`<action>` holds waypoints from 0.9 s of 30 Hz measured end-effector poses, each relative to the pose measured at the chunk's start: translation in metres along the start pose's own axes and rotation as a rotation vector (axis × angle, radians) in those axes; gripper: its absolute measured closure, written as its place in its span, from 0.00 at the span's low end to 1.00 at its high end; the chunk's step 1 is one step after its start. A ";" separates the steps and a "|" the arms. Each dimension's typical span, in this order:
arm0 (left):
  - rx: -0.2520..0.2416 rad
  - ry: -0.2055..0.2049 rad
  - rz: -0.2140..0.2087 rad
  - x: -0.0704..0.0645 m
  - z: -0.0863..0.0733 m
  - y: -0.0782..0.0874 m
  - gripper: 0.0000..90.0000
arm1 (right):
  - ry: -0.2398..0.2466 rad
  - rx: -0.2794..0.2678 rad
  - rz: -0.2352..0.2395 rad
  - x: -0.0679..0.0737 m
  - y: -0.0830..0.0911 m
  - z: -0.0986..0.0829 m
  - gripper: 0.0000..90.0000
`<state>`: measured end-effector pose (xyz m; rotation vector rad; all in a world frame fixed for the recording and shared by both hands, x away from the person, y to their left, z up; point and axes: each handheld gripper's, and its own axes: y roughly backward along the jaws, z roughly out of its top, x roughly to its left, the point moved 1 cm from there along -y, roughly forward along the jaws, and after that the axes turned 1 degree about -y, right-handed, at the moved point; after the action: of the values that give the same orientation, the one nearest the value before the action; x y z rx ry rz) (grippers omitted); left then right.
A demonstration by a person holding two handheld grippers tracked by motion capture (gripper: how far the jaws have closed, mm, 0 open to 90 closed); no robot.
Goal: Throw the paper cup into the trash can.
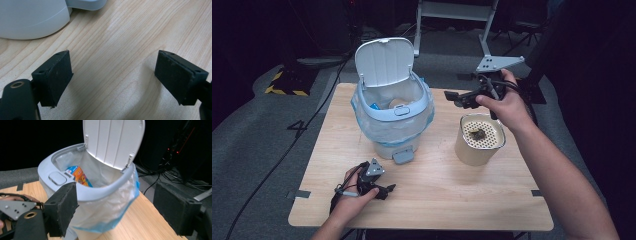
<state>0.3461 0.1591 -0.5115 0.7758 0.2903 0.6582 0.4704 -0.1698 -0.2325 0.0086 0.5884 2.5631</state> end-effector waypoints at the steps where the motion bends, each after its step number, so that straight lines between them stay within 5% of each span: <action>1: 0.001 -0.004 0.000 0.000 0.000 0.001 0.16 | 0.003 0.003 -0.004 -0.001 0.006 -0.002 0.23; 11: -0.002 0.028 0.028 0.004 -0.011 0.010 0.16 | -0.040 0.041 -0.053 -0.002 0.053 -0.031 0.26; 27: -0.005 0.033 0.026 0.007 -0.011 0.010 0.17 | -0.095 0.122 -0.098 0.015 0.098 -0.117 0.26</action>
<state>0.3419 0.1750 -0.5117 0.7657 0.3093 0.6967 0.3966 -0.2867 -0.3001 0.1386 0.6900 2.4143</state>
